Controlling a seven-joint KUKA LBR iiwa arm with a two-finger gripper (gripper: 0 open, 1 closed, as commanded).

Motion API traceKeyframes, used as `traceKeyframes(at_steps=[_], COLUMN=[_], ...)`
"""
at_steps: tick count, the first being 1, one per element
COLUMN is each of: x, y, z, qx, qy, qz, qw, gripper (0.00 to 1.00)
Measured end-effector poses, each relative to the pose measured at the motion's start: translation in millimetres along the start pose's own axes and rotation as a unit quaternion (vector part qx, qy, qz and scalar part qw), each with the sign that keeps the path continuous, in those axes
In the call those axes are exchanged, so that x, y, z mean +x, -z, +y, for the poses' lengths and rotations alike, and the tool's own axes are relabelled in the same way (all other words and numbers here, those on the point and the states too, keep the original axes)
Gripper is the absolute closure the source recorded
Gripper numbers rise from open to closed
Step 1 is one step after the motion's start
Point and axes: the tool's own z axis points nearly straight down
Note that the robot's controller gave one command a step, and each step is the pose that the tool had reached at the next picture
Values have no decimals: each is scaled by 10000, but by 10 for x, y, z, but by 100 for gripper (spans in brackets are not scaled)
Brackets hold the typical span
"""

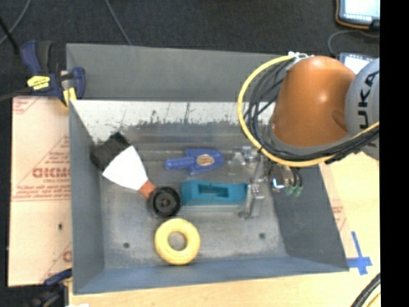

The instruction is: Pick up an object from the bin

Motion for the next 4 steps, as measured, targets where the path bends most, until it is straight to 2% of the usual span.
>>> traceKeyframes(at_steps=[1, 2, 3, 4], x=[-14, -228, -273, -408], y=[46, -756, -1144, -1164], z=[-1, 37, 54, 113], qx=[0, -6, -2, -12], qy=[-1, -386, -441, -958], qz=[-44, -55, -20, -84], qw=[10000, 9992, 9990, 9954], gripper=[0, 0, 0, 0])
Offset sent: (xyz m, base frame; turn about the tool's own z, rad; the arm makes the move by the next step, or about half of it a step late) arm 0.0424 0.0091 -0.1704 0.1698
